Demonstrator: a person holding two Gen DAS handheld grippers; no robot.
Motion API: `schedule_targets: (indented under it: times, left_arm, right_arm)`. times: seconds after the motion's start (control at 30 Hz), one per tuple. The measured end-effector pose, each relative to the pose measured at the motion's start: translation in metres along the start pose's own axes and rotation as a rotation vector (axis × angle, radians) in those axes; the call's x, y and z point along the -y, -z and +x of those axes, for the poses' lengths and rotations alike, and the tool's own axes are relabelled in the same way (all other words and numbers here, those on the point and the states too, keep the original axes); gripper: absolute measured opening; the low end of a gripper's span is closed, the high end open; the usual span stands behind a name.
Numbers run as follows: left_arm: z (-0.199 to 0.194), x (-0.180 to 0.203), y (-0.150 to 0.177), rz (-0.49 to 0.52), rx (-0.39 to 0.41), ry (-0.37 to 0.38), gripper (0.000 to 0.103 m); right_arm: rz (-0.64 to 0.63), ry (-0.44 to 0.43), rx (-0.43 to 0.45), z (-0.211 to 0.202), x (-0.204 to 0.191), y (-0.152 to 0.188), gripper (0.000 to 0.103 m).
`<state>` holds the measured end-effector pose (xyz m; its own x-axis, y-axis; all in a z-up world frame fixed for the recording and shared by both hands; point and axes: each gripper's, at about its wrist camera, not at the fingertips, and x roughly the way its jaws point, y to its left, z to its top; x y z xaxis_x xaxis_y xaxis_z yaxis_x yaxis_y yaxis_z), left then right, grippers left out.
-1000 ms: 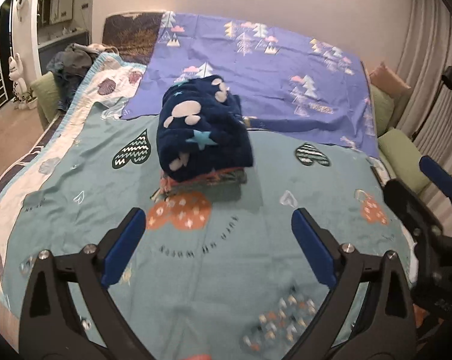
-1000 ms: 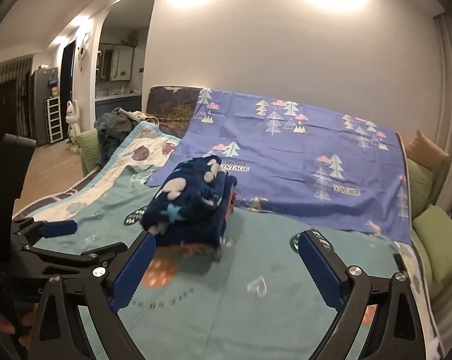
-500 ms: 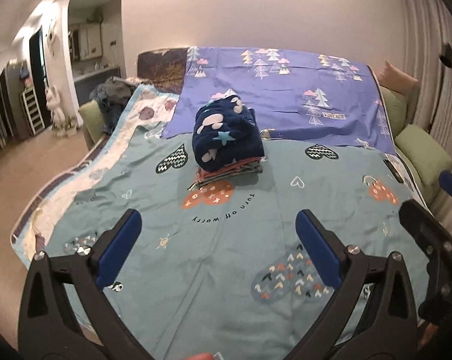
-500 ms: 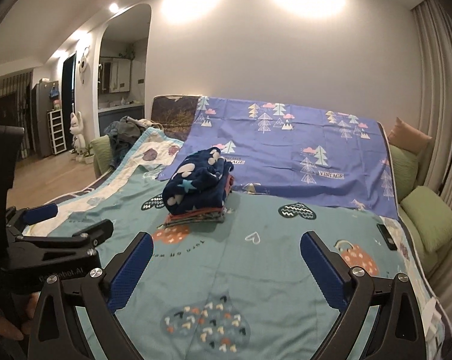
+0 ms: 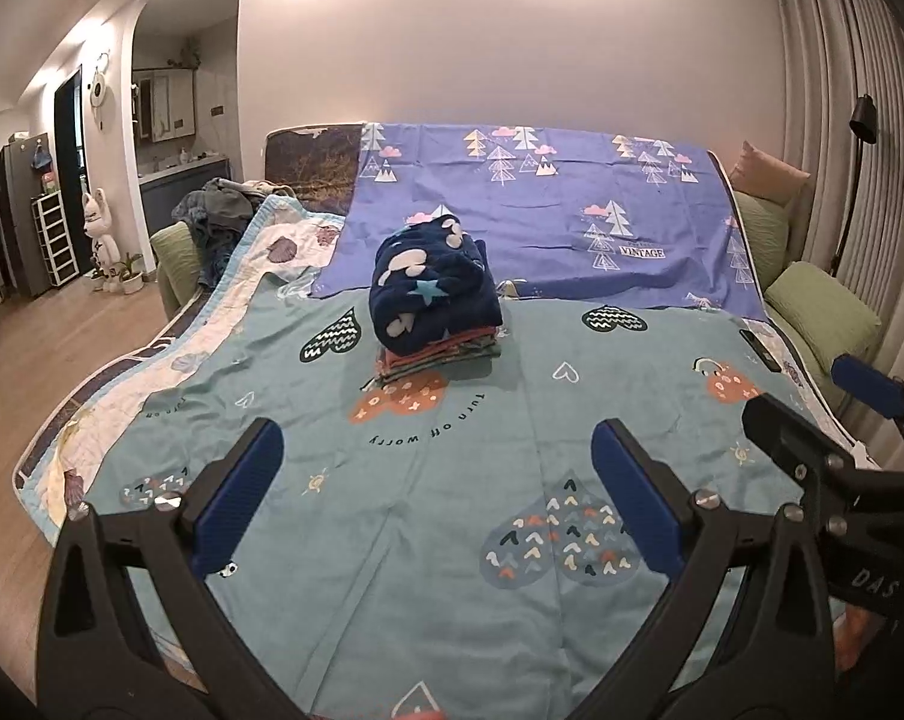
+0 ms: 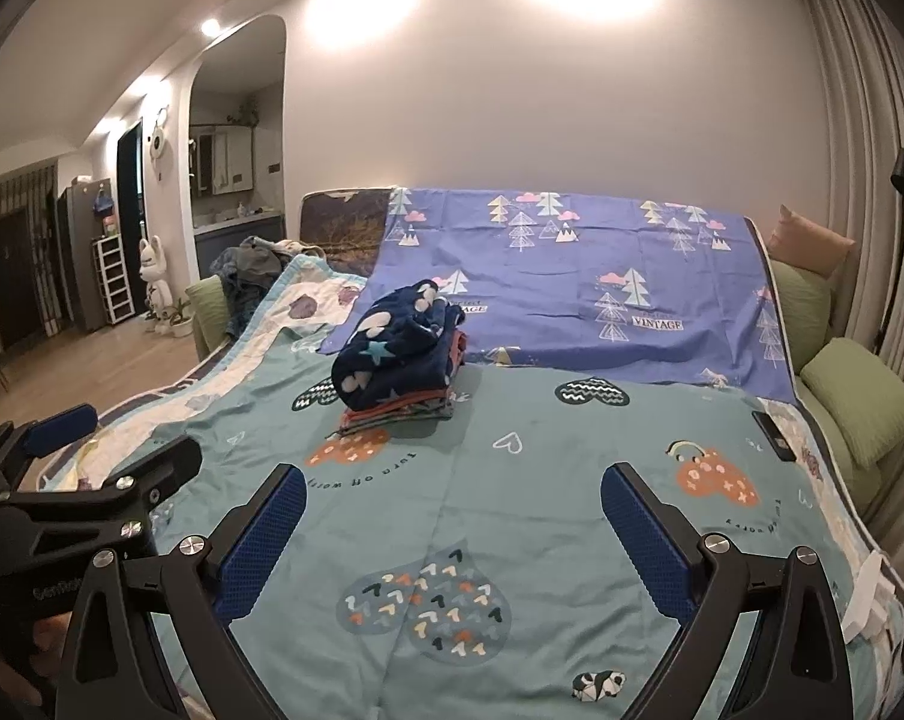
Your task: Fold small clothes
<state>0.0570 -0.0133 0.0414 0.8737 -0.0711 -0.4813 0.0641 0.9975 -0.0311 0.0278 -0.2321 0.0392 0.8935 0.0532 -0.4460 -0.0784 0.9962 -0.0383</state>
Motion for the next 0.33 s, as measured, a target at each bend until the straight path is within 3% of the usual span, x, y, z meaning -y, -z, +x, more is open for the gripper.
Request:
schedule_targets:
  times: [0.33]
  left_arm:
    - [-0.0027, 0.0025, 0.0026, 0.010, 0.017, 0.000, 0.102]
  right_arm:
    - [-0.002, 0.015, -0.017, 0.0049, 0.0026, -0.0019, 0.101]
